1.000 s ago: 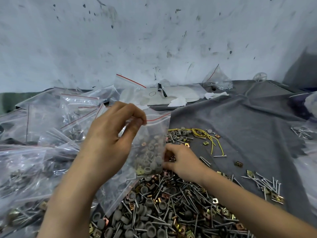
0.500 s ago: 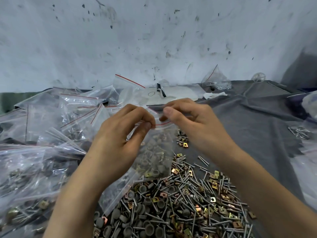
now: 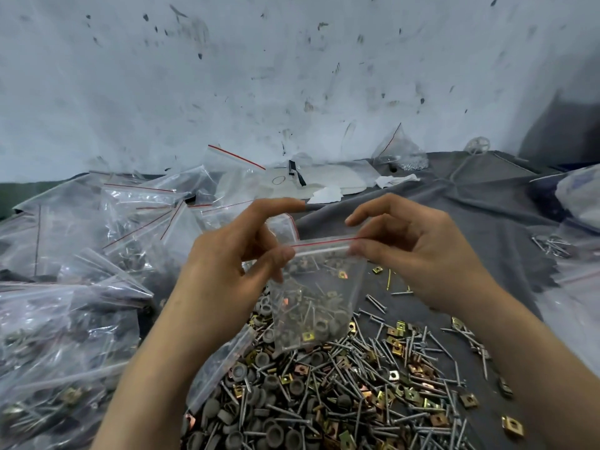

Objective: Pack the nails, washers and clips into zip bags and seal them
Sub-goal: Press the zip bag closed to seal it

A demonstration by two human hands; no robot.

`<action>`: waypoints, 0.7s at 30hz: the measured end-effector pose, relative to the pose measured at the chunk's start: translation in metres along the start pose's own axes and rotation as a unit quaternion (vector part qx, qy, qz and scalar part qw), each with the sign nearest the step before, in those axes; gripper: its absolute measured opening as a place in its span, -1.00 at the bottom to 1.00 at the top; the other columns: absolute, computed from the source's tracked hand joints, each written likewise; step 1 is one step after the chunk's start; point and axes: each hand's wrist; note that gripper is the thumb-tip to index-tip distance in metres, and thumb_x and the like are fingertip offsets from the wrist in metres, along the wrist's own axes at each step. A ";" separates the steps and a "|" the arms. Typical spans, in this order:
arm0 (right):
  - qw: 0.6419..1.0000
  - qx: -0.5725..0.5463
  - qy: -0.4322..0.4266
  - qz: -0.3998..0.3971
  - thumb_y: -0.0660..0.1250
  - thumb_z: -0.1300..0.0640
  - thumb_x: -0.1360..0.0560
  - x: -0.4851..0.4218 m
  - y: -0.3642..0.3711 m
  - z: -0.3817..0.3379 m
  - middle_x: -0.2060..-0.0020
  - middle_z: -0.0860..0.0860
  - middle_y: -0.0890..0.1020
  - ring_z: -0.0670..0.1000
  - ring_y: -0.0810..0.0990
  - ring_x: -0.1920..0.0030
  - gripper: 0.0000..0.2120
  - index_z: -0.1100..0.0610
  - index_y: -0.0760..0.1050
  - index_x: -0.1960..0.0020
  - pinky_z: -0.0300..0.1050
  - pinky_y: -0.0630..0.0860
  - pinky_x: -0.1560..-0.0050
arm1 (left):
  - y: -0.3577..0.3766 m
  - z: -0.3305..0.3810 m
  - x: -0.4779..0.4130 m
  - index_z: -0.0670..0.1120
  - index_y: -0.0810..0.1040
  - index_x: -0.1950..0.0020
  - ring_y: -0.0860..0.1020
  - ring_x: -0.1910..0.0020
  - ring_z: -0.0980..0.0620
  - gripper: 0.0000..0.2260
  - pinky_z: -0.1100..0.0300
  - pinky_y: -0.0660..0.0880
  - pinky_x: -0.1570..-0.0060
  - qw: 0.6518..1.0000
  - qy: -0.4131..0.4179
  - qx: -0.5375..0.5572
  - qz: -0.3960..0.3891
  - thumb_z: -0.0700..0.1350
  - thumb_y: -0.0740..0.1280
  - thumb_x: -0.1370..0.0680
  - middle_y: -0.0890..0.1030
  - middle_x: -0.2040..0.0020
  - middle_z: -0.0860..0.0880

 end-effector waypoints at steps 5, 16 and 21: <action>0.999 0.036 0.011 -0.025 0.44 0.32 -0.40 0.004 -0.007 -0.003 0.28 0.01 0.65 -0.10 0.60 0.27 -0.72 -0.04 0.57 0.06 -0.35 0.48 0.16 | 0.004 0.003 -0.001 0.25 0.44 -0.26 0.61 0.30 0.05 -0.57 0.27 0.47 0.20 0.998 0.010 0.047 -0.027 -0.14 0.35 -0.47 0.54 0.33 0.06; 0.984 0.144 -0.020 -0.107 0.48 0.24 -0.37 0.006 0.007 -0.015 0.29 -0.15 0.66 -0.19 0.61 0.23 -0.83 -0.02 0.64 0.19 -0.35 0.50 0.15 | 0.015 0.016 -0.001 0.22 0.46 -0.27 0.64 0.22 0.09 -0.59 0.08 0.56 0.06 0.994 0.017 0.063 -0.092 -0.09 0.39 -0.47 0.60 0.26 0.11; 0.985 0.140 -0.017 -0.096 0.47 0.26 -0.37 0.009 0.007 -0.015 0.31 -0.12 0.66 -0.12 0.62 0.22 -0.86 0.02 0.64 0.21 -0.15 0.54 0.12 | 0.016 0.017 -0.001 0.13 0.48 -0.29 0.61 0.18 0.11 -0.58 0.27 0.51 0.08 0.993 0.039 0.042 -0.103 -0.17 0.35 -0.46 0.59 0.24 0.13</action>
Point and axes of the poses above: each hand's wrist, its own x-axis away from the middle knuckle, its own y-axis out of the palm, z = x × y
